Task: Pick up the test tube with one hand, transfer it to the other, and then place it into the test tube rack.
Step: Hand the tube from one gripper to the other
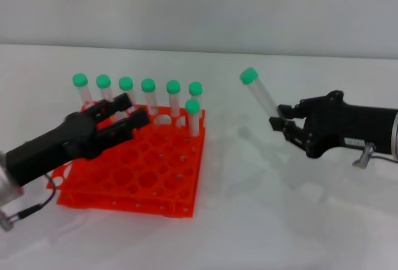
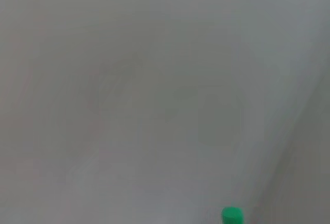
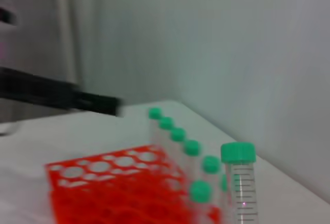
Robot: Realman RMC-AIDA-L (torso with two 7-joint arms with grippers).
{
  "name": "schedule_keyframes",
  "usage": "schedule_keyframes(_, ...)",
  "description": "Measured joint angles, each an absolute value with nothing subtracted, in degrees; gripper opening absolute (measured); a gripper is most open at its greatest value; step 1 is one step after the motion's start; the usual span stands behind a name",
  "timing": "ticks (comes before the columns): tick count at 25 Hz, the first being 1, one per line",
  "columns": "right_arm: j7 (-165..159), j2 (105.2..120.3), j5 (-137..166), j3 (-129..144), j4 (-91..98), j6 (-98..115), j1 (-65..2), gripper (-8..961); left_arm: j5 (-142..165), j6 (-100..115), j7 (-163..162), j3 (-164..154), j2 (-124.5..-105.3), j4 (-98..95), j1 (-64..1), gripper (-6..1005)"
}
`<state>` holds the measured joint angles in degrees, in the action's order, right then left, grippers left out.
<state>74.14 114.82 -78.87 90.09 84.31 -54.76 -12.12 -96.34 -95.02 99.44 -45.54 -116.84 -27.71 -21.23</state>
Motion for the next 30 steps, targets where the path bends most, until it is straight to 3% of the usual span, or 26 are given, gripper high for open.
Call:
schedule_keyframes(13,79.7,114.85,-83.0,95.1,83.7,-55.5,-13.0,203,-85.2,-90.4,94.5,-45.8,-118.75,-27.9,-31.6,876)
schedule_keyframes(30,79.6,114.87,-82.5,96.0,82.8,-53.7,-14.4,211,-86.2,-90.0,97.3,-47.1,-119.19,-27.4,-32.3,854)
